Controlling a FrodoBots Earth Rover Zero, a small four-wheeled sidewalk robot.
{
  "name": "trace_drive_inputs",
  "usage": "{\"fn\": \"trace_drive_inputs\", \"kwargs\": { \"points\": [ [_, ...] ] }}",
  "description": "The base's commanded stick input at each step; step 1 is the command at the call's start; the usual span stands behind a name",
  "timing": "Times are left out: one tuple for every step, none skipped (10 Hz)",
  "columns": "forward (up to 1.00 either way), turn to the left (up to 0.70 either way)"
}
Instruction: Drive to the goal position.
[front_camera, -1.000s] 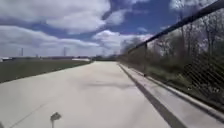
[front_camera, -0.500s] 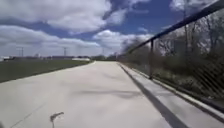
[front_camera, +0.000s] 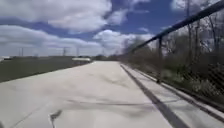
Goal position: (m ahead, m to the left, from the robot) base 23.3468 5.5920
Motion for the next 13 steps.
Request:
{"fn": "trace_drive_inputs", "kwargs": {
  "points": [
    [1.0,0.0],
    [1.0,0.0],
    [1.0,-0.06],
    [1.0,-0.24],
    [1.0,-0.27],
    [1.0,-0.25],
    [1.0,-0.09],
    [1.0,0.0],
    [1.0,0.0],
    [1.0,0.0],
    [1.0,0.0],
    [1.0,0.0],
    [1.0,0.0]
  ]
}}
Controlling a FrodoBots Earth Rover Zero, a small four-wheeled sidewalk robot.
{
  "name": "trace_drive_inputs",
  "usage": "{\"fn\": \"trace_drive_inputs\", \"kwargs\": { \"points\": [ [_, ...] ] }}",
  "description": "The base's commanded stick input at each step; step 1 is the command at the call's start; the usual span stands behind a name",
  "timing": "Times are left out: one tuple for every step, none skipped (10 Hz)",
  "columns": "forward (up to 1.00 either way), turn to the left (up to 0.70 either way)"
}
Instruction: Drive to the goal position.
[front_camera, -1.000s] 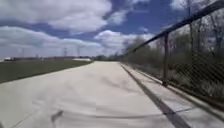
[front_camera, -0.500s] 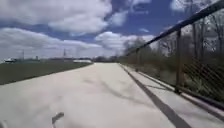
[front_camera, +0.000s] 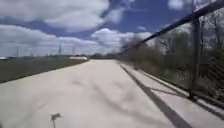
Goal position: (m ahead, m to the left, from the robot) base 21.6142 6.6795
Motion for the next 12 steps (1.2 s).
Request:
{"fn": "trace_drive_inputs", "kwargs": {
  "points": [
    [1.0,0.0],
    [1.0,0.0],
    [1.0,0.0],
    [1.0,0.0],
    [1.0,0.0],
    [1.0,0.0],
    [1.0,0.0],
    [1.0,0.0],
    [1.0,0.0],
    [1.0,0.0],
    [1.0,0.0],
    [1.0,0.0]
  ]
}}
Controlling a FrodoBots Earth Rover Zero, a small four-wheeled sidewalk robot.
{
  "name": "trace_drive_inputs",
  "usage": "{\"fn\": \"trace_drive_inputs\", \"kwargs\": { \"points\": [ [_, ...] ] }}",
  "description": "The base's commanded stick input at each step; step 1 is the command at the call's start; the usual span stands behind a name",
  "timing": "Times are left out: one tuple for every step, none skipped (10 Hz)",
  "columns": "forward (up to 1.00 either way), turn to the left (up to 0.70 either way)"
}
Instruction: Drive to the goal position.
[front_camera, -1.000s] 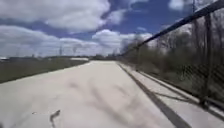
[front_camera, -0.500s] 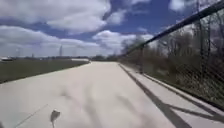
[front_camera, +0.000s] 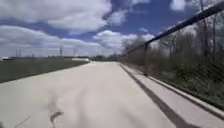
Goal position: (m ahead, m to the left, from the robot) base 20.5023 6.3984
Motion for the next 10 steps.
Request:
{"fn": "trace_drive_inputs", "kwargs": {
  "points": [
    [1.0,-0.14],
    [1.0,-0.19],
    [1.0,-0.03],
    [1.0,0.0],
    [1.0,-0.18],
    [1.0,-0.27],
    [1.0,-0.27],
    [1.0,-0.19],
    [1.0,-0.07],
    [1.0,-0.08]
  ]
}}
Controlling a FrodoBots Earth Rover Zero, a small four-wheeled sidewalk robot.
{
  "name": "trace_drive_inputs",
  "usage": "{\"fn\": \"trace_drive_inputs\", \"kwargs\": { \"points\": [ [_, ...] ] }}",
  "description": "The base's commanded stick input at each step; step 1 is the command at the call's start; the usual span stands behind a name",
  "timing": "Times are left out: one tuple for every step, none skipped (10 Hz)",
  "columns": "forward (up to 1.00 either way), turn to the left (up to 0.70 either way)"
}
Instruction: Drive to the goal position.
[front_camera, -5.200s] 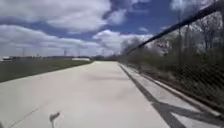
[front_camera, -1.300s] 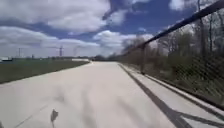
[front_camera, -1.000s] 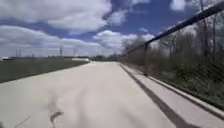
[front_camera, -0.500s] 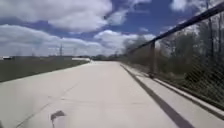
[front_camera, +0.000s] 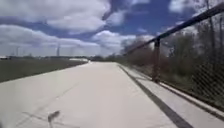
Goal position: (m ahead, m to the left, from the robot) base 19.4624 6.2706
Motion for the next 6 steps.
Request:
{"fn": "trace_drive_inputs", "kwargs": {
  "points": [
    [1.0,-0.27],
    [1.0,-0.06],
    [1.0,-0.02],
    [1.0,-0.23],
    [1.0,-0.15],
    [1.0,0.0]
  ]
}}
